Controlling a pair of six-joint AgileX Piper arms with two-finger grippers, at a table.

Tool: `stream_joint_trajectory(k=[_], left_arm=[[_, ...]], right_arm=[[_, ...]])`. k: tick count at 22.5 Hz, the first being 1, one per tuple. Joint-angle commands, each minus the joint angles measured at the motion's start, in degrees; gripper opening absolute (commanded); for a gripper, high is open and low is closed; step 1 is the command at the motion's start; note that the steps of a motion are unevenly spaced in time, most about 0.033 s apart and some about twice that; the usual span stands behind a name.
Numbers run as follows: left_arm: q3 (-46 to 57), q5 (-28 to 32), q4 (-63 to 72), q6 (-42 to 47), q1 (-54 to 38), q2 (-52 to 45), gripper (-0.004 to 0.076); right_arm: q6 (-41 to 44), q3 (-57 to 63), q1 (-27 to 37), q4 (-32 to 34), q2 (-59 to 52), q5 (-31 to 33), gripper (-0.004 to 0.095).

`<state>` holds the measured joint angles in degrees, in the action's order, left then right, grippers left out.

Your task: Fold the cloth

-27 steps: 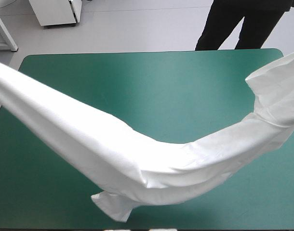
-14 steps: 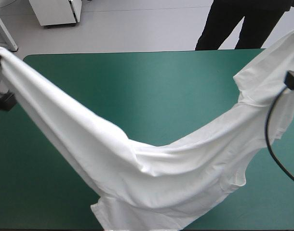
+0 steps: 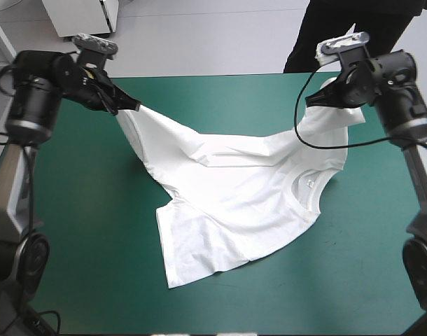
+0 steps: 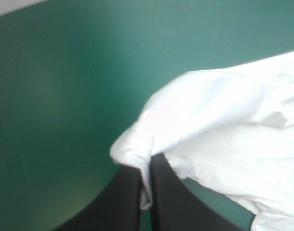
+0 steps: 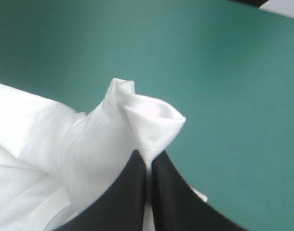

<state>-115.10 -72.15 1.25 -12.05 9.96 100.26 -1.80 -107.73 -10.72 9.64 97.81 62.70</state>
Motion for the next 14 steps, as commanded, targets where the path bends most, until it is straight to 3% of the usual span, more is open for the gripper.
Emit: stream_joint_trajectory(k=[1,6,9,12,14], left_arm=[[-1.47,1.6,2.51,0.32,0.12,4.37,-0.0022],[-2.56,3.07,5.29,-0.07,-0.15,12.75,-0.0022],[-2.81,3.89,5.4,-0.07,-1.82,13.16,-0.002],[-2.81,3.45,6.1,-0.21,-4.48,13.16,0.0088],[-2.81,3.27,10.11,-0.53,-6.72,13.16,0.0266]], right_arm=[[-1.59,-1.67,2.17,-2.96,5.63,-4.75,-0.0013],[-5.05,-1.67,5.78,-10.06,14.58,-4.51,-0.0013],[-9.33,-1.67,10.05,-17.81,14.91,-5.6,-0.0011],[-13.64,-1.72,14.62,-27.36,14.91,-4.62,0.0036],[-16.35,-1.72,17.06,-31.92,15.03,-2.72,0.014]])
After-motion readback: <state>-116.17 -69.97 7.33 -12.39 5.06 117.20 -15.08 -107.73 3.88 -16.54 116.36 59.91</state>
